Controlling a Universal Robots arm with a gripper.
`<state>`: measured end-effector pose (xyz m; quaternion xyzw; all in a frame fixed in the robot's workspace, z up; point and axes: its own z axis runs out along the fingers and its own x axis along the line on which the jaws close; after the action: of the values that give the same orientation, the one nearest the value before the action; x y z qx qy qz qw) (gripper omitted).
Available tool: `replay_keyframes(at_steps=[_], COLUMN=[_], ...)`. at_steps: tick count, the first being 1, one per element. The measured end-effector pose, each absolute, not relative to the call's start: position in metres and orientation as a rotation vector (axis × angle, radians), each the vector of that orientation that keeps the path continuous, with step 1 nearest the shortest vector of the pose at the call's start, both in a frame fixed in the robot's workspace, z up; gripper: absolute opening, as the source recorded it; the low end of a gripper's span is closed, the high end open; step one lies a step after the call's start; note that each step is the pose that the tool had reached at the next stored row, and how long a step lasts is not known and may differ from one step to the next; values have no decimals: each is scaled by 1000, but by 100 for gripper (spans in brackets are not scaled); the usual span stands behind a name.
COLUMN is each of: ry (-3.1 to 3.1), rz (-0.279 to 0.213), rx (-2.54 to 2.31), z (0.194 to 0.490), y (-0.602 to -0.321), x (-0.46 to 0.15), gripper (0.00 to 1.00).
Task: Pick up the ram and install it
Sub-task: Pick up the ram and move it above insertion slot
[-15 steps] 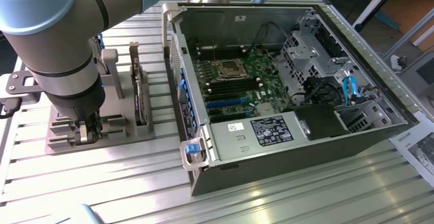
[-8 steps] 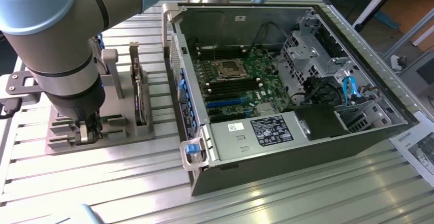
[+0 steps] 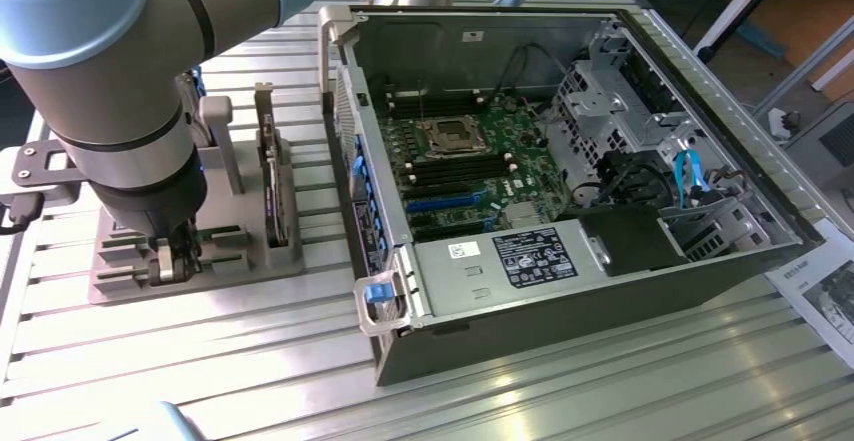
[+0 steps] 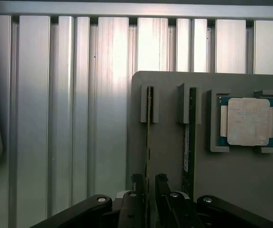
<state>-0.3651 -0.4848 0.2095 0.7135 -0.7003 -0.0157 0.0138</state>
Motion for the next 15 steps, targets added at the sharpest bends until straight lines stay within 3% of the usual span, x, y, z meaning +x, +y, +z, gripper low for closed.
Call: replay_keyframes(at_steps=[7, 11, 15], ry=[-2181, -2181, -2181], rz=[-49, -49, -49], rx=[2222, 2222, 2222], z=[209, 209, 209], y=[-485, -485, -485], x=[-365, -365, -365], gripper=[25, 12, 12])
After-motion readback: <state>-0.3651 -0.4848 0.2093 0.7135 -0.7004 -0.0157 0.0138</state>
